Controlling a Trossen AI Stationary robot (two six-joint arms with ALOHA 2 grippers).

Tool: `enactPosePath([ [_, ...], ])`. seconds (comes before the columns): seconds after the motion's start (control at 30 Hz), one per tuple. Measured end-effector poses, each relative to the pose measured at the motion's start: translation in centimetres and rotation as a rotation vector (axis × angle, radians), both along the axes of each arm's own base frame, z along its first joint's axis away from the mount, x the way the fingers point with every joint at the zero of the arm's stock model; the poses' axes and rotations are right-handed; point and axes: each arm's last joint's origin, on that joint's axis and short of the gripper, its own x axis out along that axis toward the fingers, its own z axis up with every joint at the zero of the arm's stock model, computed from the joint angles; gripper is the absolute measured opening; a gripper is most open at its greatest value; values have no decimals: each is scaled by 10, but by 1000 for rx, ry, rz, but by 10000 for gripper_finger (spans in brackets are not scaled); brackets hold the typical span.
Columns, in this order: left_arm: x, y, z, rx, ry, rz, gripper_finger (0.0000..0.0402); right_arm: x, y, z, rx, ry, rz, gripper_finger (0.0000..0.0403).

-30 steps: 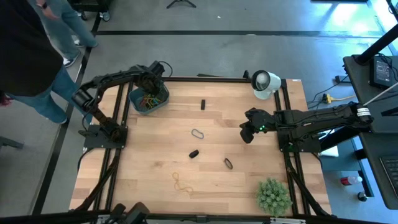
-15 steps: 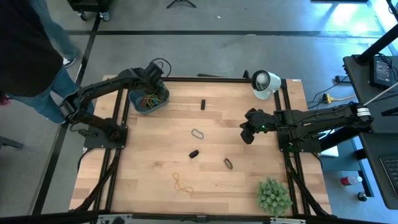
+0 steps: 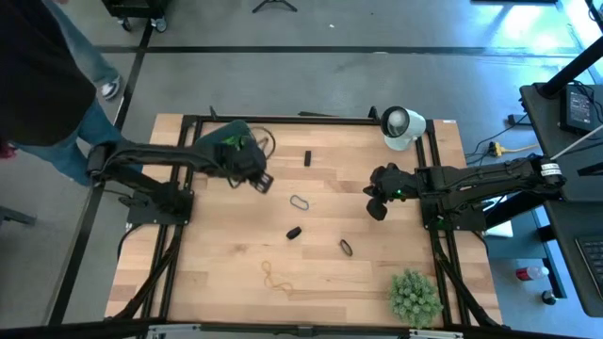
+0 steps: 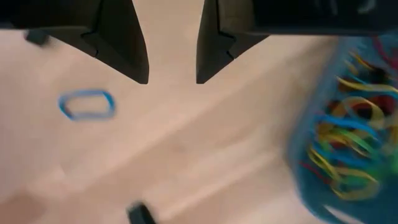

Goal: Pick and place rubber bands into bin
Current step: Put the bottom right black rubber band into the bin

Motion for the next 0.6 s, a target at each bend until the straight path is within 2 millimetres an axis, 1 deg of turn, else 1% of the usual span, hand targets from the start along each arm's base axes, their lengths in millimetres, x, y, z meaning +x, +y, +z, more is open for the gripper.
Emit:
enactPosePath([
  [0.1,7,-21,-6,-23,7,-29,123,1,0,1,-14,-5,16,26],
  [0.17,10,-35,-9,1,10,-58,109,2,0,2,-16,-29,18,26],
  [0.27,10,-52,-15,24,19,-121,75,5,0,5,-17,-63,26,25],
  [0.4,3,-70,-36,-2,14,-212,15,8,8,12,21,-61,105,6],
  [0.43,3,-74,-40,-14,-6,-242,8,9,11,16,31,-56,112,5],
  [0.5,-1,-80,-51,-39,-24,-301,5,11,17,23,30,-2,136,4],
  [0.6,-7,-86,-64,-52,-47,-376,2,20,29,34,13,112,147,3],
])
